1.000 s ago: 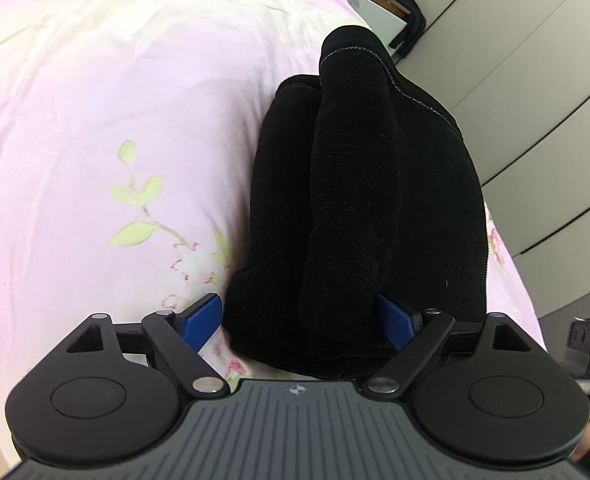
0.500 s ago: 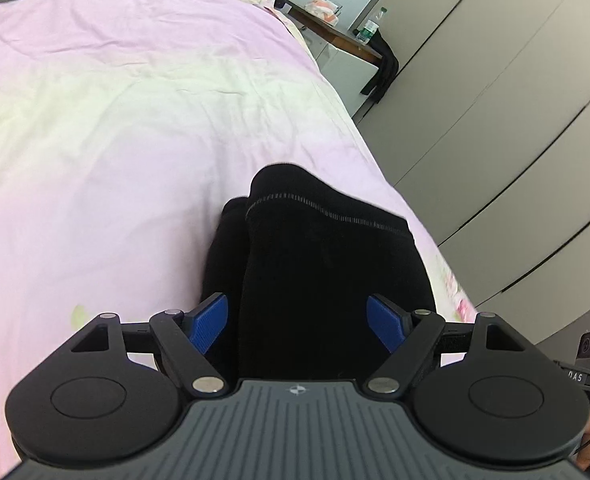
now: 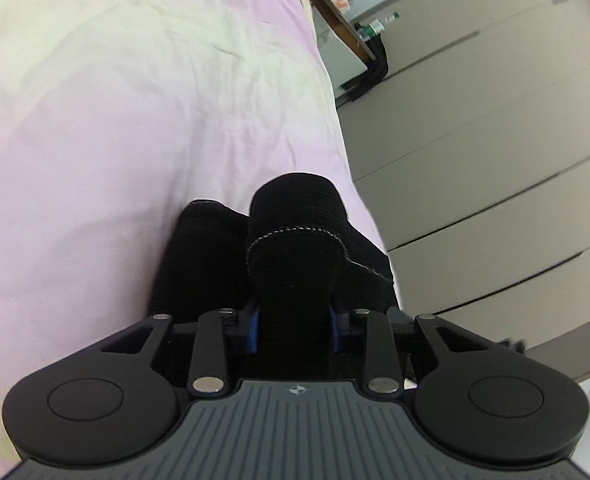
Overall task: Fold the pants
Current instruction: 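Lower the folded pants onto the duvet and open both grippers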
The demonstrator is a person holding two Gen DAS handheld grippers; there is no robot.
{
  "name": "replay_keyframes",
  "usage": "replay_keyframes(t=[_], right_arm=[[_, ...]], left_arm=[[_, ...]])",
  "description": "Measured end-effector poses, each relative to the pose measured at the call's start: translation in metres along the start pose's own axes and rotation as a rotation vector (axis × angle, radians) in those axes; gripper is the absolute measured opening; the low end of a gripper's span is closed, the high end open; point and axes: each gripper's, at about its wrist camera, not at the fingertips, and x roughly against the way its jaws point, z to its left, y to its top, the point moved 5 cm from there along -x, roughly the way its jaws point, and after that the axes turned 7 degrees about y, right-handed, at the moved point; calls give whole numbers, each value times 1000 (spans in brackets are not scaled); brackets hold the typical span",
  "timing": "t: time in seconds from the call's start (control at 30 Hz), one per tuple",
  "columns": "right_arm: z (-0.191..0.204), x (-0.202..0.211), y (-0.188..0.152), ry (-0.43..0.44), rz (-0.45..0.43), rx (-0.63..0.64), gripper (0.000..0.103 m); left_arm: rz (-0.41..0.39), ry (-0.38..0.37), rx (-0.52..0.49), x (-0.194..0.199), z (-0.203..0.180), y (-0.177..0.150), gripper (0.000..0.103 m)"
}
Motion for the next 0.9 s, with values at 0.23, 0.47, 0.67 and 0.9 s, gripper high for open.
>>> replay_keyframes(t=[0.23, 0.47, 0.67, 0.9], right_arm=[[-14, -8, -26, -124, -67, -61, 55], [53, 32, -69, -271, -120, 307, 56], [74, 50, -136, -380, 32, 593, 57], [49, 64, -161, -452, 211, 470, 63]], left_arm=[[-63, 268, -108, -11, -6, -20, 54], [-250, 531, -458, 46, -62, -55, 69], [-168, 553, -693, 51, -70, -119, 60], [-97, 584, -553, 64, -58, -139, 78]])
